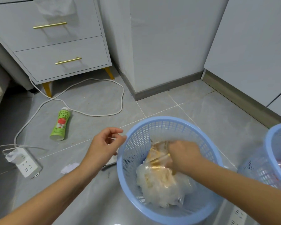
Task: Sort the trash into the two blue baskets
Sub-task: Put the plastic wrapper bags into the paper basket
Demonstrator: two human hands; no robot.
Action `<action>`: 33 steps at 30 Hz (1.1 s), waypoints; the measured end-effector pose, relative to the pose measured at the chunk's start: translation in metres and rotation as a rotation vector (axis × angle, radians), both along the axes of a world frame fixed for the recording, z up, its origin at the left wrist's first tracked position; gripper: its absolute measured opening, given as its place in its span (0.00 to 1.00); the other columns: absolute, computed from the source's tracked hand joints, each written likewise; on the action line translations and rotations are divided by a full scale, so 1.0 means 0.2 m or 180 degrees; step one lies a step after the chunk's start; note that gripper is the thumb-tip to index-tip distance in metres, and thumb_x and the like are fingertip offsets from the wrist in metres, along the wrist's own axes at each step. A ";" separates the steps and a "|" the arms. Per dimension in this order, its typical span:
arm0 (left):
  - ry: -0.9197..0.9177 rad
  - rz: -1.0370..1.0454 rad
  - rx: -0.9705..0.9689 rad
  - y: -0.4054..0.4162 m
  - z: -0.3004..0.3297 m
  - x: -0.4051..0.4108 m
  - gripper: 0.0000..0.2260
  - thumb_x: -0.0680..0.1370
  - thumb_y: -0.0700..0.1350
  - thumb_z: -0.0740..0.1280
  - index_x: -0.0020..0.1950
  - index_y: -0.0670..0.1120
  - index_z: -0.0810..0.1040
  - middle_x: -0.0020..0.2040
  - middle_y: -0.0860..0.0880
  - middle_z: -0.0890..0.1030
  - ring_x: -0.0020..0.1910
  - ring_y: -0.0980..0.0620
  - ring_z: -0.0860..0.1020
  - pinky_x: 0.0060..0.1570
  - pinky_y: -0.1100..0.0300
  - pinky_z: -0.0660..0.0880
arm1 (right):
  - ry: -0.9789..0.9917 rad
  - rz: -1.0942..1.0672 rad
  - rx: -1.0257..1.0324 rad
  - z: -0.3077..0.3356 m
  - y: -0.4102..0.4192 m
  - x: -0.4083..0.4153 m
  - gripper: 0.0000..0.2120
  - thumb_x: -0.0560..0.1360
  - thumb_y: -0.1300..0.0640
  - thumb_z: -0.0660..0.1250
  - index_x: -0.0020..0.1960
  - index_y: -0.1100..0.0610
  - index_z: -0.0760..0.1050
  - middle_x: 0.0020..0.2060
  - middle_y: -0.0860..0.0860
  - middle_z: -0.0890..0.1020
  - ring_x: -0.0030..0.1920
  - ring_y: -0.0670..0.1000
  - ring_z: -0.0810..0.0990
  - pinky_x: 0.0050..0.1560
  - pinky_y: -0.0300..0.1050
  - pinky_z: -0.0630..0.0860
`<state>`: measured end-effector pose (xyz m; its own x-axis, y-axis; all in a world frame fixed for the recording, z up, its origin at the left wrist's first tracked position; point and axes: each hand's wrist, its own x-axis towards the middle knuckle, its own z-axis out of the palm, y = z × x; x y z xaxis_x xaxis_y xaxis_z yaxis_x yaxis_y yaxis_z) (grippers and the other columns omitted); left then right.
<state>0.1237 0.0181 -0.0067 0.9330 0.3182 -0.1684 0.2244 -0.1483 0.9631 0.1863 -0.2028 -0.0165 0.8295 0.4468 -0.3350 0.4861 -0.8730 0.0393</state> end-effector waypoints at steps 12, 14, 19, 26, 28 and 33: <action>0.0112 -0.0284 0.0299 -0.03 -0.03 -0.03 0.06 0.73 0.41 0.71 0.48 0.51 0.80 0.49 0.48 0.80 0.44 0.41 0.81 0.40 0.53 0.80 | 0.0589 0.0824 -0.0511 -0.20 0.10 -0.01 0.10 0.74 0.67 0.62 0.55 0.62 0.75 0.56 0.59 0.77 0.56 0.60 0.77 0.48 0.50 0.75; 0.0118 -0.0397 0.0268 -0.02 -0.03 -0.02 0.05 0.74 0.42 0.71 0.47 0.51 0.80 0.49 0.49 0.80 0.43 0.41 0.81 0.39 0.54 0.80 | 0.0822 0.0742 -0.0397 -0.18 0.09 -0.02 0.05 0.74 0.62 0.63 0.49 0.58 0.75 0.52 0.56 0.78 0.52 0.57 0.77 0.43 0.47 0.73; -0.0049 -0.0137 0.0348 0.09 -0.03 0.04 0.08 0.79 0.46 0.64 0.44 0.48 0.82 0.36 0.54 0.81 0.36 0.60 0.78 0.34 0.62 0.78 | 0.1517 0.0386 0.0697 0.03 0.01 -0.03 0.09 0.74 0.52 0.63 0.53 0.49 0.77 0.41 0.40 0.75 0.42 0.42 0.72 0.42 0.33 0.68; 0.0704 0.0756 0.1048 0.60 -0.34 0.10 0.11 0.77 0.50 0.66 0.42 0.44 0.81 0.40 0.47 0.81 0.39 0.49 0.76 0.38 0.59 0.73 | 0.1167 -0.0039 0.2658 0.26 -0.16 0.03 0.07 0.71 0.60 0.71 0.41 0.47 0.82 0.36 0.44 0.83 0.36 0.45 0.80 0.41 0.32 0.75; 0.1093 0.0824 0.1742 0.70 -0.47 0.04 0.09 0.75 0.51 0.68 0.43 0.45 0.81 0.42 0.47 0.81 0.43 0.47 0.78 0.42 0.58 0.69 | 0.0322 -0.0109 0.2932 0.28 -0.20 0.10 0.08 0.69 0.60 0.73 0.41 0.47 0.81 0.37 0.44 0.83 0.41 0.45 0.81 0.44 0.33 0.75; 0.1930 0.0628 0.2145 0.87 -0.72 -0.06 0.21 0.71 0.57 0.71 0.60 0.48 0.78 0.59 0.43 0.79 0.60 0.43 0.76 0.57 0.53 0.73 | -0.0565 -0.0327 0.2063 0.17 -0.24 0.27 0.23 0.68 0.46 0.72 0.61 0.49 0.75 0.48 0.43 0.77 0.50 0.47 0.75 0.53 0.44 0.72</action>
<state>0.1108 0.1913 -0.1509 0.6644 0.6698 -0.3316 0.7423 -0.5397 0.3970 0.2398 -0.2501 0.0180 0.8962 0.4275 0.1190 0.4340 -0.7885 -0.4358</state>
